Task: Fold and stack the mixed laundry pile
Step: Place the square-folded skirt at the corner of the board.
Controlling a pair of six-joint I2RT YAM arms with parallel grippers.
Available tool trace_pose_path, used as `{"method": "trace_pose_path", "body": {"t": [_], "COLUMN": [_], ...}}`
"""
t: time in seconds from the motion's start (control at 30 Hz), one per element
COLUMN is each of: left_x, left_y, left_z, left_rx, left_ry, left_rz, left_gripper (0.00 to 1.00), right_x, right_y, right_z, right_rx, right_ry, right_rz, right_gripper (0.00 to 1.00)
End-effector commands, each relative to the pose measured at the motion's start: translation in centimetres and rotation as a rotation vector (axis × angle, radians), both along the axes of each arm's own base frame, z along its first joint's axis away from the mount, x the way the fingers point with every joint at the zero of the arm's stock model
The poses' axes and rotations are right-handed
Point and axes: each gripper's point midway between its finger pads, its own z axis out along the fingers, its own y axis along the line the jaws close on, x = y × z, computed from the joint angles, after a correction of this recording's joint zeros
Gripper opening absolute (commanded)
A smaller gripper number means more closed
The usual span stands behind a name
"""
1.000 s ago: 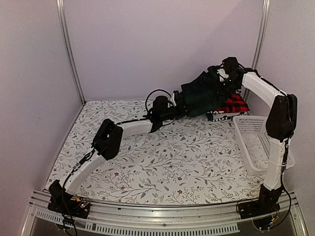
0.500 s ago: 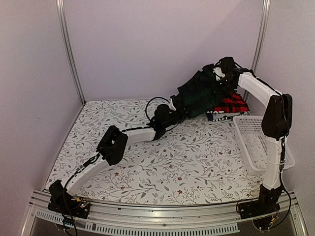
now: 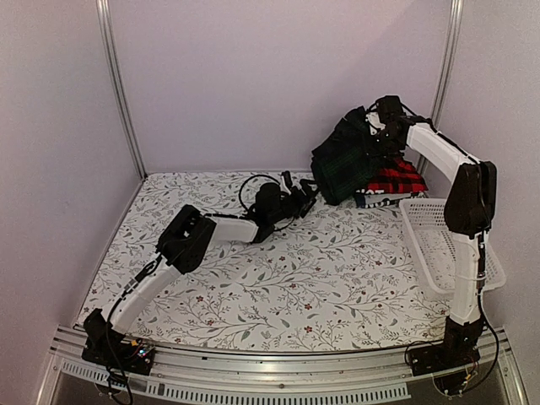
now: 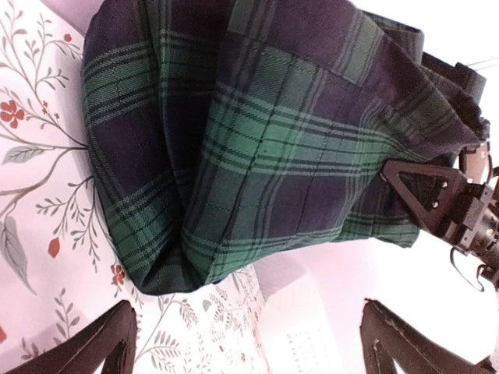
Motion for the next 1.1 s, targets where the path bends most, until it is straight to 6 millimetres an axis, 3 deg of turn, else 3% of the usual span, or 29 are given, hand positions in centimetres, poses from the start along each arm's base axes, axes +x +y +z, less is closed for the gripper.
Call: {"method": "trace_pose_path", "body": {"t": [0.0, 0.33, 0.6, 0.73, 0.87, 1.0, 1.07], "left_x": [-1.1, -2.2, -2.4, -2.4, -2.4, -2.5, -2.5], "left_y": [0.5, 1.0, 1.5, 1.7, 1.9, 2.0, 2.1], "left_z": [-4.7, -5.4, -5.7, -6.1, -6.4, -6.0, -6.0], "left_rx": [0.088, 0.135, 0.140, 0.144, 0.144, 0.141, 0.145], "left_ry": [0.095, 0.088, 0.093, 0.101, 0.108, 0.103, 0.103], "left_rz": [-0.046, -0.079, -0.080, -0.079, -0.083, -0.088, -0.089], "left_gripper": [1.00, 1.00, 1.00, 1.00, 1.00, 1.00, 1.00], "right_x": [0.8, -0.9, -0.8, -0.4, -0.5, -0.3, -0.2], "right_y": [-1.0, -3.3, -7.3, -8.3, -7.6, -10.1, -11.8], "right_z": [7.3, 12.4, 12.7, 9.6, 4.2, -1.1, -2.1], "right_rx": [0.007, 0.069, 0.194, 0.247, 0.315, 0.351, 0.376], "right_ry": [-0.185, -0.258, -0.242, -0.165, -0.020, 0.105, 0.123], "right_rz": [-0.035, -0.055, -0.100, -0.080, -0.028, -0.045, -0.064], "right_gripper": [0.00, 0.00, 0.00, 0.00, 0.00, 0.00, 0.00]}}
